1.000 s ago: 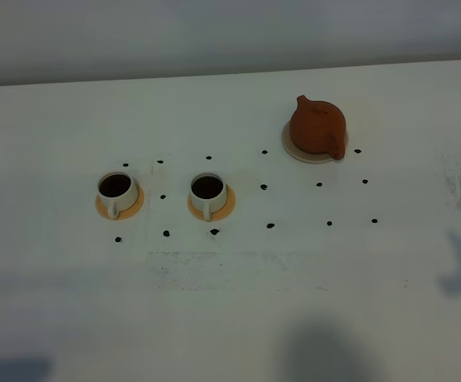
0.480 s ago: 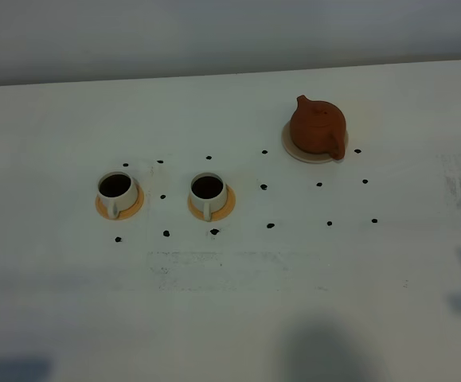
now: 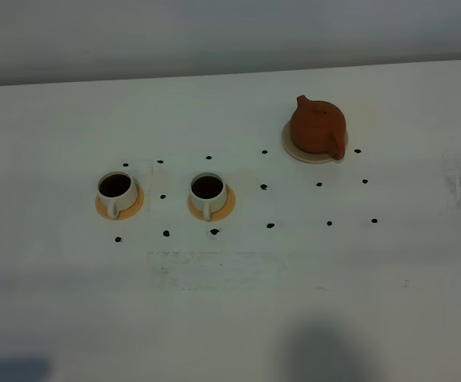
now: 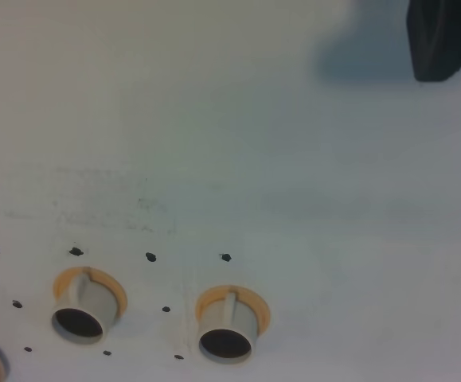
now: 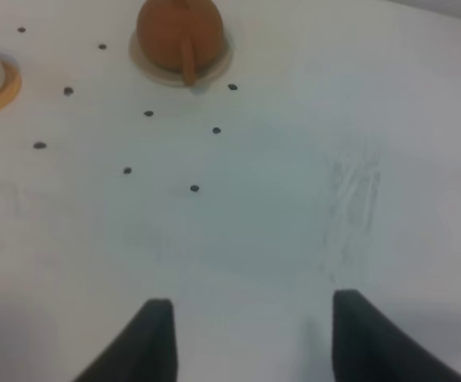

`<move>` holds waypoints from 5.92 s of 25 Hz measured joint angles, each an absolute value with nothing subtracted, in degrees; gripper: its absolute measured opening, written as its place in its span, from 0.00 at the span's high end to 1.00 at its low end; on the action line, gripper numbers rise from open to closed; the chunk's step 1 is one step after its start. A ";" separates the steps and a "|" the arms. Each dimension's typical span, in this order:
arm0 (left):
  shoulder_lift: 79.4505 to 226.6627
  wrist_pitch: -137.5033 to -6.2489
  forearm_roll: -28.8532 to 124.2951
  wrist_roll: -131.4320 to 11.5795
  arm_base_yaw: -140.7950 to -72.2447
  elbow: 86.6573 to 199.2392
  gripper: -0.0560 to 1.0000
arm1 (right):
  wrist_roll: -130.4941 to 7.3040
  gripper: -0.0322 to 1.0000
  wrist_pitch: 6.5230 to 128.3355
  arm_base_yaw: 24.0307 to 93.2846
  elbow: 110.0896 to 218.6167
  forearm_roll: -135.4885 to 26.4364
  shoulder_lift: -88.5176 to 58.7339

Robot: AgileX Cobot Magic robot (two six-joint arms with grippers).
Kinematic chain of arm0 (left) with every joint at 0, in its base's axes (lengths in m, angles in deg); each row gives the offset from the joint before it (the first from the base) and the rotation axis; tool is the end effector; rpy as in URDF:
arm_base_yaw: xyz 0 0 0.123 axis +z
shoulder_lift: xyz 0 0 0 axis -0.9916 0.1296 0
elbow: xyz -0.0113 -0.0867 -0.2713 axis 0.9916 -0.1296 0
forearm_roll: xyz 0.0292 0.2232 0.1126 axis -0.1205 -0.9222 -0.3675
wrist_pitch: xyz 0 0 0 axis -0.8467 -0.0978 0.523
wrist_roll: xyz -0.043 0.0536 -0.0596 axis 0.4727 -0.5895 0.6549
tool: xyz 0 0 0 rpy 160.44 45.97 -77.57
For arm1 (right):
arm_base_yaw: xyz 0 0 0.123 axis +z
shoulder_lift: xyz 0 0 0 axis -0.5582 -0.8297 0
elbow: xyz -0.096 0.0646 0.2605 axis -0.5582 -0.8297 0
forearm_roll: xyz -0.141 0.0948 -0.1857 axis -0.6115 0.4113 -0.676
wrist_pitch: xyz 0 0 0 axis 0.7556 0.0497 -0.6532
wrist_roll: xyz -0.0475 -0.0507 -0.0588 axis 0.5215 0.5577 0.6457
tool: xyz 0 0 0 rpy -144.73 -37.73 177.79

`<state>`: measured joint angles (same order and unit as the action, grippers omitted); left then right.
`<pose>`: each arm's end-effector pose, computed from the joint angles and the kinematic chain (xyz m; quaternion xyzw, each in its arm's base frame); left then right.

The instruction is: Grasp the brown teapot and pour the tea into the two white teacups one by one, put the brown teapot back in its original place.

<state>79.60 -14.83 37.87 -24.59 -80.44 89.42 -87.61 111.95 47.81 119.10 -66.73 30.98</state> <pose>-0.0008 -0.0052 0.2646 -0.0250 0.8632 -0.0281 0.5034 0.0742 0.0126 0.3033 -0.0927 0.9049 0.0249 0.4147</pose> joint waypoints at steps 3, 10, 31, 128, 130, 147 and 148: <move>79.60 -14.83 37.87 -24.59 -80.44 89.42 0.64 | -88.00 0.55 113.22 47.81 117.03 -66.06 34.47; 79.60 -14.83 37.87 -24.64 -80.44 89.42 0.64 | -88.71 0.55 114.72 47.81 115.14 -64.59 42.51; 79.60 -14.83 37.87 -24.64 -80.44 89.42 0.64 | -88.01 0.56 122.51 47.81 113.94 -63.20 55.25; 79.60 -14.83 37.87 -24.72 -80.44 89.42 0.64 | -87.56 0.59 122.38 35.86 113.94 -63.27 58.66; 79.60 -14.83 37.87 -24.72 -80.44 89.42 0.64 | -87.51 0.59 122.38 35.86 113.94 -63.27 58.66; 79.60 -14.83 37.87 -24.72 -80.44 89.42 0.64 | -87.56 0.59 122.38 35.86 113.94 -63.27 58.66; 79.60 -14.83 37.87 -24.72 -80.44 89.42 0.64 | -87.50 0.59 122.38 35.86 113.94 -63.27 58.66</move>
<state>79.60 -14.83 37.87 -24.72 -80.44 89.42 -87.50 122.38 35.86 113.94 -63.27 58.66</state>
